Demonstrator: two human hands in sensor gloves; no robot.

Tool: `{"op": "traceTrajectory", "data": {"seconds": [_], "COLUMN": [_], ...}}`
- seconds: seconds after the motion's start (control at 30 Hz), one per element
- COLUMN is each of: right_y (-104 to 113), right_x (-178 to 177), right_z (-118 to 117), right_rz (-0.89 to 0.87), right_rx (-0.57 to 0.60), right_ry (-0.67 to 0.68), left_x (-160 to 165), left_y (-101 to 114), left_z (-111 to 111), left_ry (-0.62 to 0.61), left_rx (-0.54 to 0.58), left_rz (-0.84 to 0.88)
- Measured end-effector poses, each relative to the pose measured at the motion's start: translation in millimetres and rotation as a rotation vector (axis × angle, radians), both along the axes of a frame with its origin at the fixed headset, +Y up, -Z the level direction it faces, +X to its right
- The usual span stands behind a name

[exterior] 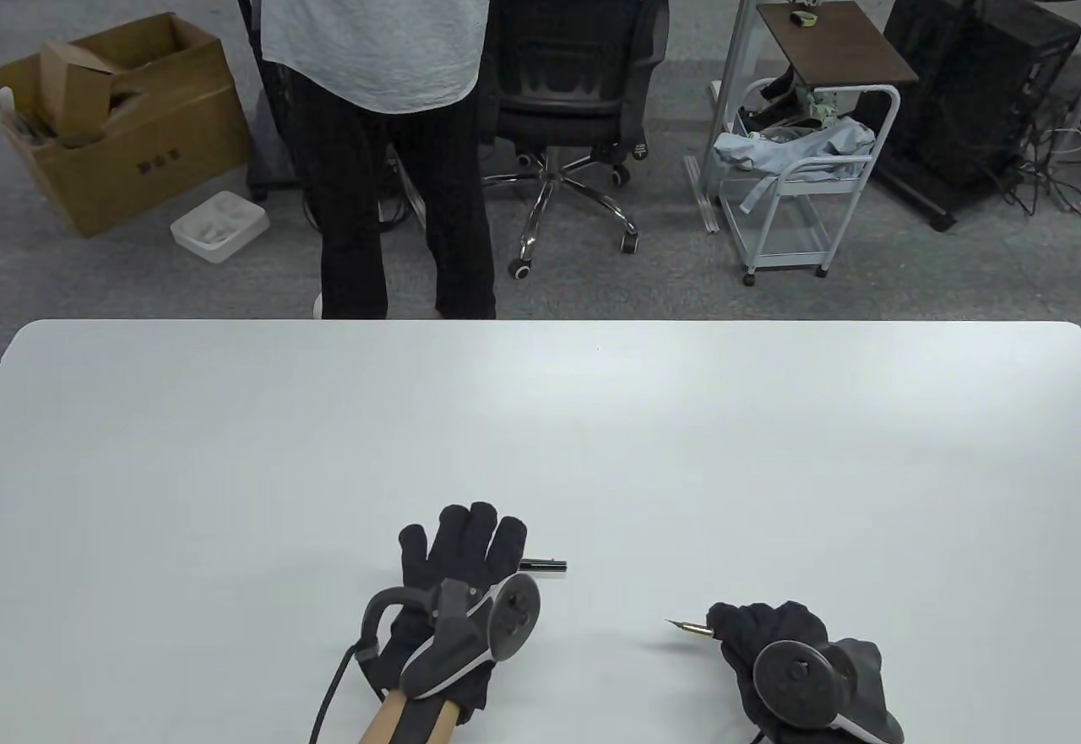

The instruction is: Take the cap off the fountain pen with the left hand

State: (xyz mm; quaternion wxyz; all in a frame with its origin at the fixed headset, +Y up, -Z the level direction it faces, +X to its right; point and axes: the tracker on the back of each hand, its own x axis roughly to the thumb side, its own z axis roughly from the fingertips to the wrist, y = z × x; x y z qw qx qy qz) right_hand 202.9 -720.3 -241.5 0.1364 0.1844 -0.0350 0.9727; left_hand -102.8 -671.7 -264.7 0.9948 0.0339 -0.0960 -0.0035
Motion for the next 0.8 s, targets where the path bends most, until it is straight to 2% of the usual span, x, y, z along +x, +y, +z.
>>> {"op": "traceTrajectory", "data": {"seconds": [0.07, 0.17, 0.23, 0.3, 0.4, 0.5, 0.6, 0.7, 0.8], "right_y": [-3, -8, -12, -17, -22, -15, -1, 6, 1], "right_x": [-5, -9, -10, -11, -11, -16, -27, -34, -36], "right_z": [1, 2, 0, -1, -3, -7, -15, -32, -52], "right_rz": [0.024, 0.050, 0.070, 0.099, 0.108, 0.140, 0.230, 0.247, 0.225], "right_rx": [-0.004, -0.017, -0.028, -0.049, -0.049, -0.035, 0.031, 0.022, -0.011], "right_ry": [0.009, 0.013, 0.005, -0.006, -0.015, -0.012, 0.002, -0.006, -0.028], "left_x": [-10, -21, -26, -29, -32, -37, -43, -44, -44], "left_y": [-17, -37, -39, -40, -42, -41, -41, -40, -39], "left_z": [6, 2, -1, -3, -1, -1, -4, -4, -3], "left_ry": [0.009, 0.024, 0.041, 0.052, 0.055, 0.061, 0.069, 0.058, 0.053], "left_rx": [-0.022, -0.096, -0.146, -0.137, -0.130, -0.135, -0.148, -0.162, -0.154], "left_rz": [0.057, 0.080, 0.126, 0.158, 0.080, 0.092, 0.148, 0.177, 0.169]}}
